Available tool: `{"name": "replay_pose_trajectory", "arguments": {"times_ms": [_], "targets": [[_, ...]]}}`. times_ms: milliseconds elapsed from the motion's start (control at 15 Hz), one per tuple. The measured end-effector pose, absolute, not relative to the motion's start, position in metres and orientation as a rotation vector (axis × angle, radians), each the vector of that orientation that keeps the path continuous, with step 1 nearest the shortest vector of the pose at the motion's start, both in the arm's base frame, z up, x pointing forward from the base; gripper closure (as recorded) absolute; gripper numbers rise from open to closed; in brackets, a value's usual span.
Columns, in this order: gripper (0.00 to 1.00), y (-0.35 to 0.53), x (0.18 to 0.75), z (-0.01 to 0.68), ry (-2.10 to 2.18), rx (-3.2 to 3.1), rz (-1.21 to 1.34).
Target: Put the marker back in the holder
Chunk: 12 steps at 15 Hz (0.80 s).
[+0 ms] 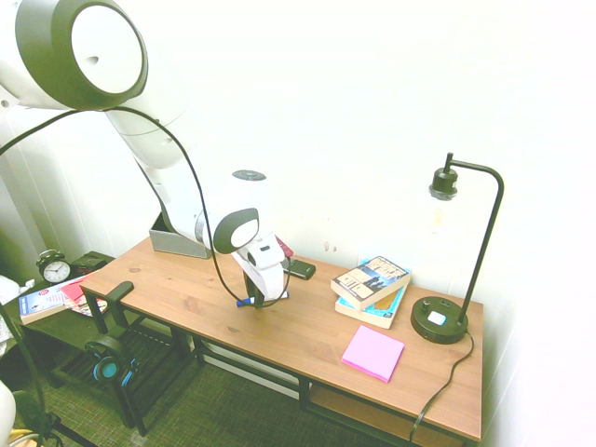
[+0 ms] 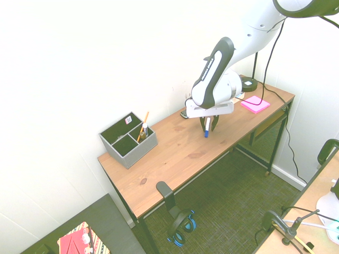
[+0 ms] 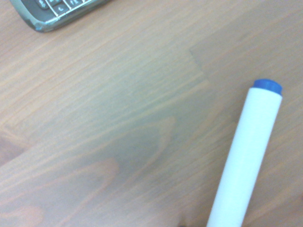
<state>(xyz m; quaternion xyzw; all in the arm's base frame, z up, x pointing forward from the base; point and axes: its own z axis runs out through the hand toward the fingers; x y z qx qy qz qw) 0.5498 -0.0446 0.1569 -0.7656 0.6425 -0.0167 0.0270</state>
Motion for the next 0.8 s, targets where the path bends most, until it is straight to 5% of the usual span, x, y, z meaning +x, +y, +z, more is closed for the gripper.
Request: {"name": "replay_pose_trajectory", "arguments": {"times_ms": [533, 800], "targets": [[1.00, -0.035, 0.549, 0.160, 1.958, -2.361, -0.026], [1.00, 0.030, 0.556, 0.233, 1.780, -2.225, 0.183]]}}
